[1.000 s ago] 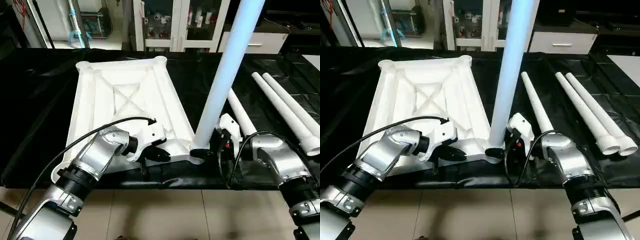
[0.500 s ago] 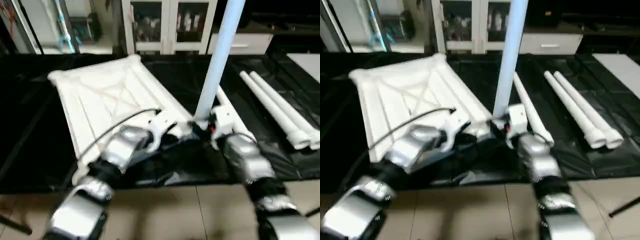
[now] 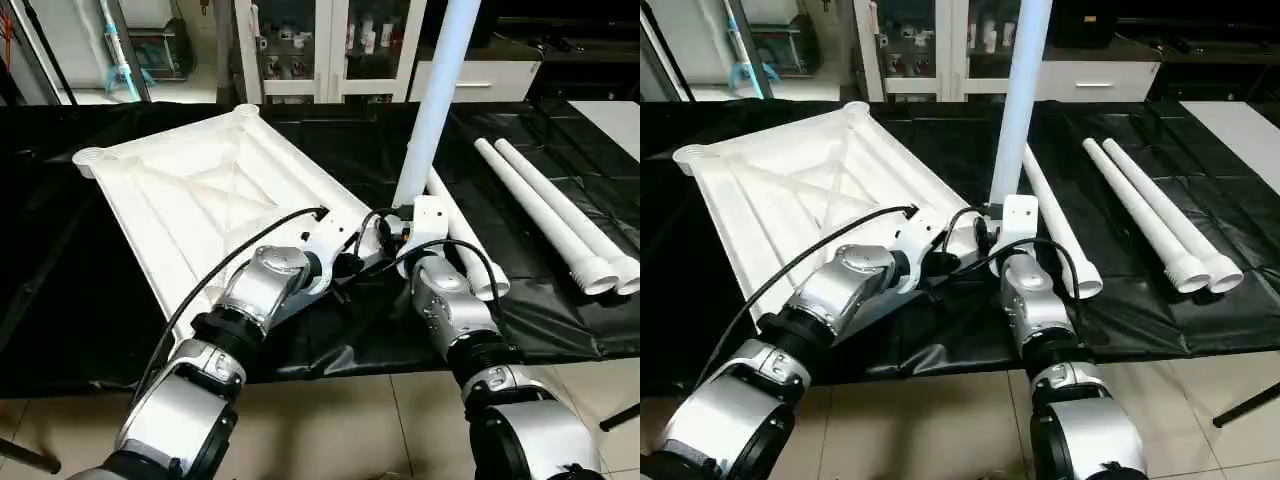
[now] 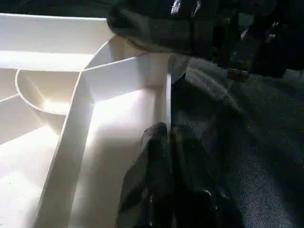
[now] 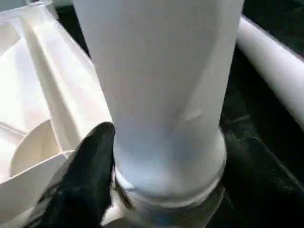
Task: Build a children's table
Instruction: Rotate leg to tighten
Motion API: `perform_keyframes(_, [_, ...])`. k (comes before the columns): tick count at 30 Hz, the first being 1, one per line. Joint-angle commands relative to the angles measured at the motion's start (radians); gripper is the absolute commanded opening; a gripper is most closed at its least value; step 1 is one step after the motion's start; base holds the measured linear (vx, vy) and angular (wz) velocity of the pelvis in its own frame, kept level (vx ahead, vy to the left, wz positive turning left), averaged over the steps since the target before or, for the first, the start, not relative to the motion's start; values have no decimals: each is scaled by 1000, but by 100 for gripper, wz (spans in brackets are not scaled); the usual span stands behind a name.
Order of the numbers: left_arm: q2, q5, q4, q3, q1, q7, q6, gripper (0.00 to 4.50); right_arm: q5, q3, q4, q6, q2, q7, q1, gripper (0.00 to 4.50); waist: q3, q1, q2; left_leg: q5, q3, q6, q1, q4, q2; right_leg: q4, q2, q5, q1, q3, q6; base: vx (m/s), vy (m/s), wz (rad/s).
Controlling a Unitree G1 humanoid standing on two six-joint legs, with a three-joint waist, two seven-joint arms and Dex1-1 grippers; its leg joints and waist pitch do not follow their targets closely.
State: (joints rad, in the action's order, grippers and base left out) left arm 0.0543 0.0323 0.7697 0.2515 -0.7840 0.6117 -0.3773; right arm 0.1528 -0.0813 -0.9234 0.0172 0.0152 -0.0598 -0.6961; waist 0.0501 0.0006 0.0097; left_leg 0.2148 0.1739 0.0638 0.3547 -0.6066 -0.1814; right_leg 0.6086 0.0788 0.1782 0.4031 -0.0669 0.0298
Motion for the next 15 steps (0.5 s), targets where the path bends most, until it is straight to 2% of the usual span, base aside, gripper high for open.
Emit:
perform_keyframes(1, [21,6,-6,-3,12,13,-7,0,12,1,19,10,-1,-48,23,360,-64,6,0,159,-12,-72,6,76,-38,-77,67,166,-58,44,240,0,0,0])
perform_keyframes(4, [53,18,-28,20,30,57,-7,0,44,21,133,73,29,-164,65,384,-65,7,0,134,-11,-91,8,75,-39,-74,66,131,-63,43,243,0,0,0])
perform_keyframes(6, [76,21,-56,38,44,99,-14,0,43,70,229,122,87,-278,113,388,-65,8,8,114,-12,-107,6,74,-41,-72,65,97,-61,43,259,0,0,0])
perform_keyframes(7, [86,20,-70,45,50,121,-19,0,44,86,268,140,113,-324,134,388,-65,12,4,110,-11,-113,6,73,-42,-71,63,80,-65,43,259,0,0,0])
perform_keyframes(9, [107,21,-99,67,64,173,-21,0,47,113,327,153,169,-414,165,388,-66,13,5,111,-10,-116,6,73,-43,-69,65,71,-63,44,266,0,0,0])
perform_keyframes(12, [155,26,-157,122,94,284,-16,0,71,139,404,169,273,-591,199,388,-61,14,4,135,-10,-114,7,74,-45,-74,66,107,-62,45,270,0,0,0])
perform_keyframes(13, [178,28,-183,143,106,329,-20,0,81,146,420,175,311,-662,204,388,-62,17,11,149,-11,-105,2,74,-46,-75,67,132,-60,44,268,0,0,0])
perform_keyframes(14, [178,28,-183,143,106,329,-20,0,81,146,420,175,311,-662,204,388,-61,16,8,159,-10,-104,2,75,-46,-77,66,140,-61,44,268,0,0,0])
perform_keyframes(15, [206,30,-217,169,121,384,-25,0,90,156,441,201,359,-753,207,388,-58,16,6,175,-10,-98,2,77,-46,-80,65,169,-59,45,263,0,0,0])
